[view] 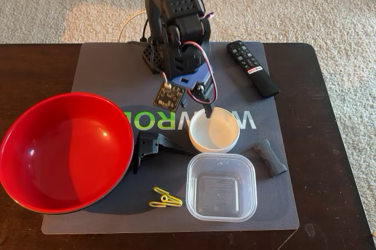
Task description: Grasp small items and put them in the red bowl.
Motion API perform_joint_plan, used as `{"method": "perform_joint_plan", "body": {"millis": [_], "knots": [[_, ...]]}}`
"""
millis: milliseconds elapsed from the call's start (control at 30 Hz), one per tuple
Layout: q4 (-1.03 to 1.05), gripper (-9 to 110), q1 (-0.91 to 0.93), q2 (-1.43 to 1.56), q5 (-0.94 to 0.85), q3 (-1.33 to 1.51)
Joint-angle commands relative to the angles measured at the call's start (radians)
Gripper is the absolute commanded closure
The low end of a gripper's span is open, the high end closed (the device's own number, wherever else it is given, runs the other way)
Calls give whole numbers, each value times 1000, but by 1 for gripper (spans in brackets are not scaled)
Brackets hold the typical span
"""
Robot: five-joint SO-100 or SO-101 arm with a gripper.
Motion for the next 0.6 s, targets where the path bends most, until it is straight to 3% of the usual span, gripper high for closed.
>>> {"method": "perform_joint_plan", "body": {"millis": [0,133,300,433,567], "knots": [[-72,73,41,-117,18,-18],[-92,74,61,-319,20,-104],[-91,75,58,-357,14,-130],[-92,101,57,-397,-29,-160],[-91,101,49,-407,-31,-160]]}}
